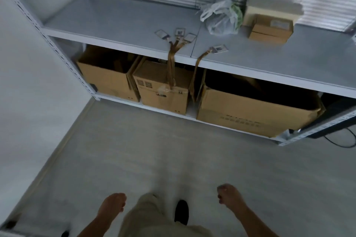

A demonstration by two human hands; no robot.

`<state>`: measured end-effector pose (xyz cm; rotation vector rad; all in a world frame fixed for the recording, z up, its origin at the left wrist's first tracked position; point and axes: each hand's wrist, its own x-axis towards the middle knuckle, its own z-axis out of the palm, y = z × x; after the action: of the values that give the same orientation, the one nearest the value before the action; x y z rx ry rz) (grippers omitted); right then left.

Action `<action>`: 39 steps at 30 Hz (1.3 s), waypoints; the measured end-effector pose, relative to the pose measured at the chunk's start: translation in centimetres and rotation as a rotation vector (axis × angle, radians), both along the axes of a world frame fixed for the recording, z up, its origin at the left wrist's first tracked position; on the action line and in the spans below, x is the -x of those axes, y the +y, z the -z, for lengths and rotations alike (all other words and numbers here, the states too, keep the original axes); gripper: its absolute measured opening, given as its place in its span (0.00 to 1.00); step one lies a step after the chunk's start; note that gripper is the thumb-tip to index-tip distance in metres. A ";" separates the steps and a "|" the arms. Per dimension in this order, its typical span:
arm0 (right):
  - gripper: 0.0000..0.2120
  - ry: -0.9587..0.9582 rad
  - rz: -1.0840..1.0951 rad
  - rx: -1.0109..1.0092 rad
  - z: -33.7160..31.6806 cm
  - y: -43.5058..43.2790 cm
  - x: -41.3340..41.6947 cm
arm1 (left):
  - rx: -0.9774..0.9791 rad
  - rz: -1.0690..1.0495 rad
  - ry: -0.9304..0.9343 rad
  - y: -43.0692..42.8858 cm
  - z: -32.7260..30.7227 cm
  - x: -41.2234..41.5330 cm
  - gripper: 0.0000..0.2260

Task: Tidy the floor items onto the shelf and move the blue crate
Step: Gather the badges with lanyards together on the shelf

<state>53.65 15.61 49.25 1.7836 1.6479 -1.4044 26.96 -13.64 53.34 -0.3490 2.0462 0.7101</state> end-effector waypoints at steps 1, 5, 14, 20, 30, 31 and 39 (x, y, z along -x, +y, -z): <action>0.05 0.049 -0.028 -0.010 -0.3 2.3 3.1 | 0.011 -0.013 -0.003 0.8 0.1 1.4 0.12; 0.05 0.173 -0.103 -0.104 -1.0 10.2 15.1 | -0.002 -0.116 -0.052 5.4 0.5 7.6 0.06; 0.10 0.282 -0.029 -0.233 -8.3 20.9 33.3 | -0.228 0.095 0.067 26.0 -1.6 26.9 0.06; 0.09 0.253 0.104 -0.194 -9.3 24.9 38.0 | -0.363 0.311 0.115 41.5 -4.2 33.6 0.11; 0.03 0.356 0.462 0.052 -10.0 32.0 44.2 | -0.380 -0.020 -0.132 53.8 -3.6 34.6 0.27; 0.03 0.352 0.501 0.076 -9.3 32.5 44.8 | -0.367 -0.016 -0.131 53.5 -3.7 34.5 0.20; 0.07 0.324 0.471 0.145 -8.0 32.4 47.2 | -0.330 0.183 0.142 50.8 -4.8 34.5 0.07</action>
<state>6.45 48.06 57.28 2.0241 1.2593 -2.0524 -7.59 37.20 58.10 0.0790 2.0162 0.9617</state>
